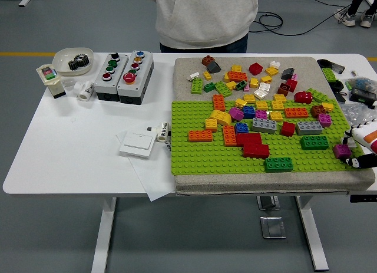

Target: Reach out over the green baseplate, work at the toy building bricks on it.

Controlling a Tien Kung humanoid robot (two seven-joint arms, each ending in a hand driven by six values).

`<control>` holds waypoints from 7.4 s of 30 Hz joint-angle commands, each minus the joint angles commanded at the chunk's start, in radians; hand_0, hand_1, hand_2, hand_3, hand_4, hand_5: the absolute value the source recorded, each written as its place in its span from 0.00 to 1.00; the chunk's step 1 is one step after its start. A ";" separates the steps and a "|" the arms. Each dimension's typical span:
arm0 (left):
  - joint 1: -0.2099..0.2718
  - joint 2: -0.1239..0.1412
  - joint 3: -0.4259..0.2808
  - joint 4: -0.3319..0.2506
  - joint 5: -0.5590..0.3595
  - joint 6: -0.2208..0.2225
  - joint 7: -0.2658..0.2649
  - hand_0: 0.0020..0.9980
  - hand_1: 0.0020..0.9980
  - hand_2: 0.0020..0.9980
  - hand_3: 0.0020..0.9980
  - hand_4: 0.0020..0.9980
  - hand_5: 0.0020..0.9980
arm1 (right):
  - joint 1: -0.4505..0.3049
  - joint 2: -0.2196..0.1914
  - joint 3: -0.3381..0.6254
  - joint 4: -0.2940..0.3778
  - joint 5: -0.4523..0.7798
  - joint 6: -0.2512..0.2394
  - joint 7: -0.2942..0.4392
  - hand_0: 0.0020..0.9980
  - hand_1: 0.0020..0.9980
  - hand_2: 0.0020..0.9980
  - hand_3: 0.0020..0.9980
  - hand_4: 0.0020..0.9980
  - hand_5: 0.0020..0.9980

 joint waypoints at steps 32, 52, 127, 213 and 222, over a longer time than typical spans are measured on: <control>0.000 -0.001 0.001 0.000 -0.002 -0.001 0.000 0.66 0.75 0.77 0.58 0.65 0.61 | -0.009 -0.002 0.003 0.026 0.000 -0.022 0.017 0.39 0.50 0.57 0.51 0.70 0.49; 0.006 -0.001 -0.012 0.002 0.019 0.001 0.009 0.67 0.75 0.77 0.58 0.65 0.61 | -0.057 -0.029 0.067 0.081 0.000 -0.024 0.024 0.39 0.49 0.57 0.51 0.68 0.47; 0.001 -0.003 -0.002 -0.001 0.003 -0.001 0.004 0.66 0.75 0.77 0.58 0.66 0.61 | 0.008 -0.002 -0.177 0.324 0.060 -0.055 0.055 0.39 0.51 0.58 0.52 0.71 0.46; -0.001 -0.001 0.005 -0.001 -0.008 -0.003 -0.002 0.66 0.75 0.77 0.58 0.66 0.60 | 0.013 0.023 -0.160 0.310 0.048 -0.041 0.071 0.40 0.56 0.69 0.61 0.76 0.42; -0.001 -0.001 0.004 -0.001 -0.008 -0.003 -0.002 0.66 0.75 0.77 0.58 0.66 0.60 | 0.012 0.022 -0.158 0.315 0.050 -0.039 0.073 0.40 0.56 0.70 0.64 0.78 0.42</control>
